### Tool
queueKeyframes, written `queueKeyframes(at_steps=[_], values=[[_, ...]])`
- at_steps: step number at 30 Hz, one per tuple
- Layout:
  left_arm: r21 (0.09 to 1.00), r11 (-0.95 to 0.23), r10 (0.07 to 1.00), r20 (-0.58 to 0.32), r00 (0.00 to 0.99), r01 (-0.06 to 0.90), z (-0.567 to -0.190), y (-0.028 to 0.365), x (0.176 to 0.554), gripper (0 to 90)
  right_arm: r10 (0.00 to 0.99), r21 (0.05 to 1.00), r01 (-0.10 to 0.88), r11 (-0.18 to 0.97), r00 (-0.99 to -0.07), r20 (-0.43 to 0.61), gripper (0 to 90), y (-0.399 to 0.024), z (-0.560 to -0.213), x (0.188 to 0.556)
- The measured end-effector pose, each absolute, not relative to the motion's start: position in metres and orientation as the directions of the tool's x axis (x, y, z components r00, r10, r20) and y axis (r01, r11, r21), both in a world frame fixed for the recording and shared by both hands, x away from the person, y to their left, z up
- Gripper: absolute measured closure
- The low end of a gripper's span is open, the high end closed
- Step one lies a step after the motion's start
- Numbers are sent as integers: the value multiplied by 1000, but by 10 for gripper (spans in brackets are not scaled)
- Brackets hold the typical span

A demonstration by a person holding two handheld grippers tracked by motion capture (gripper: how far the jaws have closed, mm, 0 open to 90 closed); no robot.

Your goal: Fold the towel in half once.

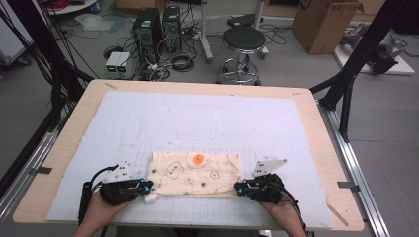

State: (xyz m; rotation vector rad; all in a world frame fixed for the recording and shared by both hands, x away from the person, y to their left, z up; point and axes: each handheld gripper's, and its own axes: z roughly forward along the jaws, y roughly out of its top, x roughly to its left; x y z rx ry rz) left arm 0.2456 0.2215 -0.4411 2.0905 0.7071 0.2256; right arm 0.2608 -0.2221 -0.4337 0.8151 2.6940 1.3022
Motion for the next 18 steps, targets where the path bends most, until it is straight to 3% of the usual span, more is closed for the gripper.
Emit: queueKeyframes(at_steps=[18], values=[[828, -395, 582, -109, 806, 398, -436, 228, 244, 889, 429, 761, 412, 502, -882, 195, 841, -223, -426, 254]])
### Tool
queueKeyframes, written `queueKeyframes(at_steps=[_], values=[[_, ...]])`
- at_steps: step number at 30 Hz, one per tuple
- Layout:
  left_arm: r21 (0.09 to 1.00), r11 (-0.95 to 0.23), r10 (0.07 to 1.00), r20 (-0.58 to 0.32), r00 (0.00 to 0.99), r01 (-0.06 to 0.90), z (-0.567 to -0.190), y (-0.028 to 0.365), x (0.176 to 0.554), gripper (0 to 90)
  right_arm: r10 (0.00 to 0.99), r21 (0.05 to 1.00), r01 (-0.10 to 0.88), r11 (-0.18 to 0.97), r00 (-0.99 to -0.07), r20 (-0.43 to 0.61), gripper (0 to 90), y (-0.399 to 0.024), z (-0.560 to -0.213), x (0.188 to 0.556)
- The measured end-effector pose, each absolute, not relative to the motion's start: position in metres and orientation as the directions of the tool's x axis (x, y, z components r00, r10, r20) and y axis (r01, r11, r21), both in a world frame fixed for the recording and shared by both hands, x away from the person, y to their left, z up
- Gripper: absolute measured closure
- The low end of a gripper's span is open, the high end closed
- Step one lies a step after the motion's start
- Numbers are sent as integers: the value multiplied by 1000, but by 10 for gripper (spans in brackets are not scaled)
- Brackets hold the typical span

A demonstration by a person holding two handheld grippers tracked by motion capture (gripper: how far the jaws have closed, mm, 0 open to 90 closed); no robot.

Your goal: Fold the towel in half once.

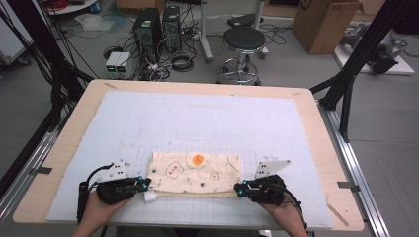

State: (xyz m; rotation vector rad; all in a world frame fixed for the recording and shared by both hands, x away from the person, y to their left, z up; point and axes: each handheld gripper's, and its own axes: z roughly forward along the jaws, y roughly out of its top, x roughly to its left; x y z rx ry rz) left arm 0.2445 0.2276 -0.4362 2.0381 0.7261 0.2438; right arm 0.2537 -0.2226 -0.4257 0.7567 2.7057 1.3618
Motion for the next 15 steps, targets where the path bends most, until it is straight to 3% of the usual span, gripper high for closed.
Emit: queueKeyframes(at_steps=[7, 9, 15], values=[[806, -431, 567, -108, 816, 406, -440, 227, 243, 888, 403, 715, 440, 542, -884, 238, 824, -220, -432, 253], [813, -412, 566, -126, 815, 412, -439, 227, 243, 861, 407, 708, 447, 546, -881, 241, 712, -219, -434, 253], [858, -319, 551, -178, 815, 403, -430, 227, 248, 669, 390, 776, 442, 450, -879, 274, 564, -223, -420, 260]])
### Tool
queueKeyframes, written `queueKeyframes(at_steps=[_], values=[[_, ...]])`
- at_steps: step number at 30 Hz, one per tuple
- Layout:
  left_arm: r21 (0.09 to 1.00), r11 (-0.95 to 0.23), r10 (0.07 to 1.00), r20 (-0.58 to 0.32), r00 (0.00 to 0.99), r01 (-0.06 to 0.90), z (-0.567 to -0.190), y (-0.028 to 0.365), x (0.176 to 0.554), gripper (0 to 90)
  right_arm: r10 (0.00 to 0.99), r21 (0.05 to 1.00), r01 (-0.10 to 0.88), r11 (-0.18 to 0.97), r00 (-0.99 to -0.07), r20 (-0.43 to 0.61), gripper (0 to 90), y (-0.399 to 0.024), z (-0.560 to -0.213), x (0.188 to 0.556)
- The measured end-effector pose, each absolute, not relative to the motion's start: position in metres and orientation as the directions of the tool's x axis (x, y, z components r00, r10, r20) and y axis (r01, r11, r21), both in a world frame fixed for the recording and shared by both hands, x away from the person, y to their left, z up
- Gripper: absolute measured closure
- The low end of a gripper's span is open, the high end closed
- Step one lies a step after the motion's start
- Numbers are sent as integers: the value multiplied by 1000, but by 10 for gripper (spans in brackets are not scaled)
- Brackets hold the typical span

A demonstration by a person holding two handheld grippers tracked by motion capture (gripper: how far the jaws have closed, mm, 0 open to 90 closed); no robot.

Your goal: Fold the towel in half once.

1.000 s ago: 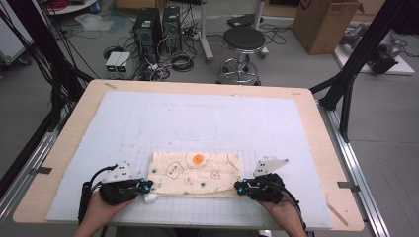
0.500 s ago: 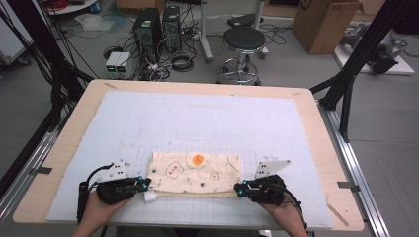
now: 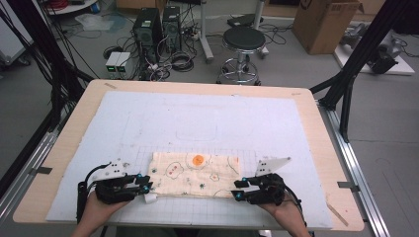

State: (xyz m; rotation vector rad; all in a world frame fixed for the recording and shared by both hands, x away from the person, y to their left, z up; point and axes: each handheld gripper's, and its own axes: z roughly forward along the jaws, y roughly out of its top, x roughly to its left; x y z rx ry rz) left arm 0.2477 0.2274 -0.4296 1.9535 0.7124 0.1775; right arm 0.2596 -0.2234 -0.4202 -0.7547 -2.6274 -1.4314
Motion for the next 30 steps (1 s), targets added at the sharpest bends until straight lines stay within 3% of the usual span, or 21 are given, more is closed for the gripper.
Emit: queueKeyframes(at_steps=[9, 14, 22, 30], values=[[869, -305, 569, -162, 806, 390, -419, 199, 278, 624, 451, 807, 450, 382, -853, 263, 531, -211, -407, 295], [871, -288, 594, -164, 788, 398, -417, 186, 296, 660, 470, 812, 432, 392, -853, 227, 632, -192, -402, 311], [847, -332, 605, -146, 783, 414, -420, 160, 320, 817, 467, 775, 446, 447, -856, 223, 825, -154, -412, 339], [814, -379, 619, -131, 774, 440, -427, 144, 336, 868, 464, 734, 464, 495, -856, 228, 860, -121, -423, 357]])
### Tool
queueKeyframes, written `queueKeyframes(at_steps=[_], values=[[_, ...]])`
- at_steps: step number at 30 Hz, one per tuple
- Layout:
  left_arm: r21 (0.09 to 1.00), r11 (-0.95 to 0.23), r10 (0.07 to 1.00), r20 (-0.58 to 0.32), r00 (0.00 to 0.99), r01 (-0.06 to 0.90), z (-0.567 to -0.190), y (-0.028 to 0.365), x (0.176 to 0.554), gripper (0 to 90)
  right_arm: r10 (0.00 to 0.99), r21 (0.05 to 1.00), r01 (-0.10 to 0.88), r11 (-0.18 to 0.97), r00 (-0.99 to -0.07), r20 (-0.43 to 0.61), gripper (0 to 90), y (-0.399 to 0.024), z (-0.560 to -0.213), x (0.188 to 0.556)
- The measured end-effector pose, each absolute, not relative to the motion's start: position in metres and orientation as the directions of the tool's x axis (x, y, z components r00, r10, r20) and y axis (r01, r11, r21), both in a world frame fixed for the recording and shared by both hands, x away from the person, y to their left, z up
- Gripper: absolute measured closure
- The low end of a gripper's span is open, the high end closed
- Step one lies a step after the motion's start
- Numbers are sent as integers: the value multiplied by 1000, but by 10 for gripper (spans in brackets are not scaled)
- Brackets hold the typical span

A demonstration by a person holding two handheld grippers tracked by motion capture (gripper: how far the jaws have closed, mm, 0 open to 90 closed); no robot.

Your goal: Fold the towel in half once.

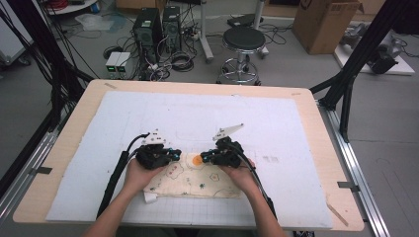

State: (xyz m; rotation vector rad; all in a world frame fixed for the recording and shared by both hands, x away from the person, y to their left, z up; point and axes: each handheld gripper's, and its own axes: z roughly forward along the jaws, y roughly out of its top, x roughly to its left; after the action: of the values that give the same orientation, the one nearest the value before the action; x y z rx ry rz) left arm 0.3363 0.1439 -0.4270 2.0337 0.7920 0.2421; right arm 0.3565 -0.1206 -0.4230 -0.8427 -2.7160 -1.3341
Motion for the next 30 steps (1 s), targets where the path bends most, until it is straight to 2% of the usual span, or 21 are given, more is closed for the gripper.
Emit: queueKeyframes(at_steps=[8, 30], values=[[755, -433, 651, -115, 750, 492, -441, 145, 346, 876, 513, 677, 507, 534, -830, 217, 863, -114, -436, 366], [749, -434, 673, -100, 733, 501, -440, 168, 348, 878, 545, 672, 524, 523, -812, 210, 863, -132, -437, 366]])
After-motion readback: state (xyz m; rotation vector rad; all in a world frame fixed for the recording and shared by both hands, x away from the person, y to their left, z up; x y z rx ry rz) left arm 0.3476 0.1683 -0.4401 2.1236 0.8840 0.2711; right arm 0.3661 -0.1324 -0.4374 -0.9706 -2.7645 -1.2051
